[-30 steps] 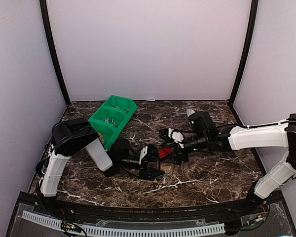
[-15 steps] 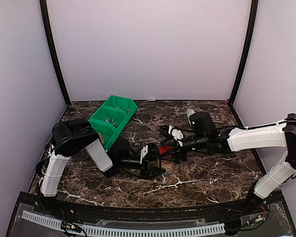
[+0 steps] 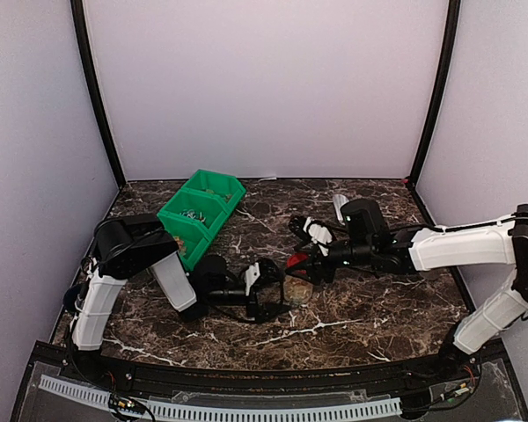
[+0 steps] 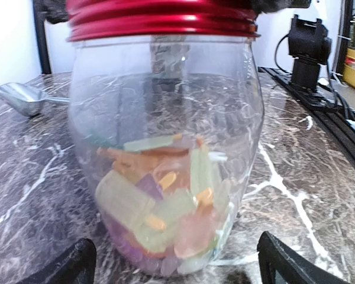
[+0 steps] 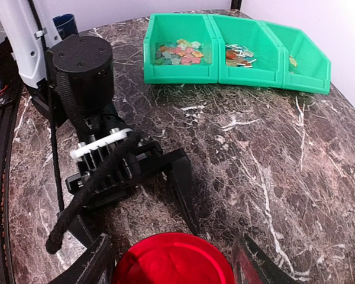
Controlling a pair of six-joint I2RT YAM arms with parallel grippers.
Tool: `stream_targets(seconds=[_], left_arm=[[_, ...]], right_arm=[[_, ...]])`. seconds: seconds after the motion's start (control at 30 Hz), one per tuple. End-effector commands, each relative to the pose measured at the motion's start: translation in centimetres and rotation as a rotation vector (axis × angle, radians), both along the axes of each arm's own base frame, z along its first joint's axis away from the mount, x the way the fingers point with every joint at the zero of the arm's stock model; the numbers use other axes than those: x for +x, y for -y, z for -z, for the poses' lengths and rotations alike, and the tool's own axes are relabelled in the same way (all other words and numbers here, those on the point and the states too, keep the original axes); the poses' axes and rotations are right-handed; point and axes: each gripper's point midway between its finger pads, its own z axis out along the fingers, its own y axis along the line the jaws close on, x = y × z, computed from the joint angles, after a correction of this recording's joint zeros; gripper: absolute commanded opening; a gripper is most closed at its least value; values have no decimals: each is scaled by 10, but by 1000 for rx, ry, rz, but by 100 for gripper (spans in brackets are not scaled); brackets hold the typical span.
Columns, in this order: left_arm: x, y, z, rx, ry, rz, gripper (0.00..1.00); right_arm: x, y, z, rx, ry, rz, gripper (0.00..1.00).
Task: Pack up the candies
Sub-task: Put down the packed packing bottle at the center of the board.
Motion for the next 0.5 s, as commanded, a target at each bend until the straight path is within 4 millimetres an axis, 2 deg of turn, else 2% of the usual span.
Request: stream_targets(seconds=[0.0, 0.23, 0.47], left_arm=[[11, -16, 6, 4, -37, -94, 99], [18, -25, -2, -34, -33, -142, 99], [35, -22, 7, 32, -75, -213, 99]], right_arm=[[13, 16, 6, -19, -18, 126, 54], [38, 30, 0, -49, 23, 263, 55], [62, 57, -9, -38, 58, 430, 56]])
